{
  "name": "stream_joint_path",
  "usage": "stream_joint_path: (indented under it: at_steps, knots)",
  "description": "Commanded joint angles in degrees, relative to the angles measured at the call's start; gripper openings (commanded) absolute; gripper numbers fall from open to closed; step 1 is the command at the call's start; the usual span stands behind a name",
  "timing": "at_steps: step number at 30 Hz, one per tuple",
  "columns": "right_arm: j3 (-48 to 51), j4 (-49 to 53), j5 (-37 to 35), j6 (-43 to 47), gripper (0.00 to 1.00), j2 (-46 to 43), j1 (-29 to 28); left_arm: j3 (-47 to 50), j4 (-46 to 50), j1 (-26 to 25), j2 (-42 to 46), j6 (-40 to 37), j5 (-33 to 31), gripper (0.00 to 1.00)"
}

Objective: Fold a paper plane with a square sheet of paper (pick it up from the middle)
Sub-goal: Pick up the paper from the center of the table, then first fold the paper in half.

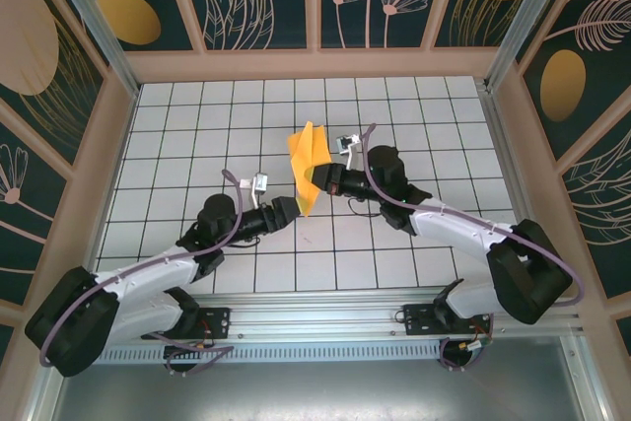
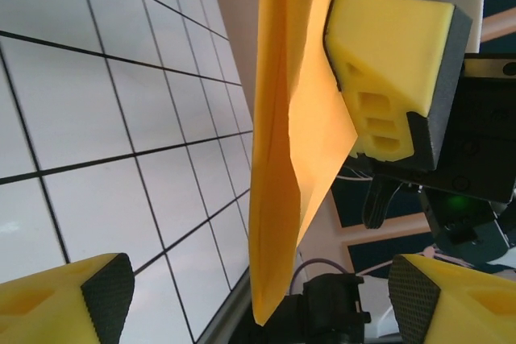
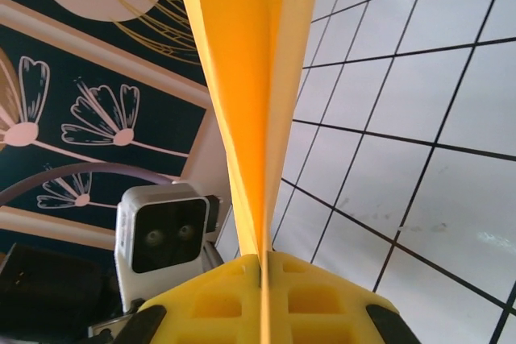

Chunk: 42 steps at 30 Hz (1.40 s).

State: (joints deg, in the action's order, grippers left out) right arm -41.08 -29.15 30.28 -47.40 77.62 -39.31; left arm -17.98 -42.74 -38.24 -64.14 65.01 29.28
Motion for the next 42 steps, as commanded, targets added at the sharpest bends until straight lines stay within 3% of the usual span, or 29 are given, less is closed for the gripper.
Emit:
stream_joint_path:
  at_steps: [1, 7, 14, 23, 28, 34, 41, 42]
  knots:
    - [-0.3, -3.7, 4.0, -1.2, 0.03, -1.2, 0.9, -4.4, -8.8, 0.6, -2.9, 0.2, 6.2, 0.83]
    - [-1.5, -4.9, 6.9, -1.0, 0.03, -0.8, 1.7, -8.3, -9.4, 2.2, -5.5, -1.5, 8.8, 0.80]
    - [-2.7, -6.9, 10.0, -1.4, 0.03, -0.3, 3.5, -9.8, -13.9, 3.7, -9.5, -0.3, 12.7, 0.62]
    - [-4.1, -8.4, 12.9, -2.1, 0.03, 0.2, 5.6, -11.0, -15.5, 3.9, -11.2, 0.3, 14.1, 0.48]
    - [-4.5, -8.4, 13.4, -2.1, 0.03, 0.3, 5.7, -11.1, -17.9, 4.0, -12.5, 1.5, 14.7, 0.29]
    - [-4.4, -8.5, 13.5, -2.2, 0.03, 0.2, 5.9, -11.4, -18.4, 3.9, -12.6, 1.6, 14.8, 0.00]
    - [-4.4, -8.9, 13.3, -2.4, 0.03, 0.0, 6.1, -11.2, -18.9, 3.9, -12.8, 1.8, 14.8, 0.00]
    - [-4.5, -8.8, 13.2, -2.5, 0.03, -0.1, 6.2, -11.1, -19.3, 3.9, -12.8, 1.9, 14.9, 0.12]
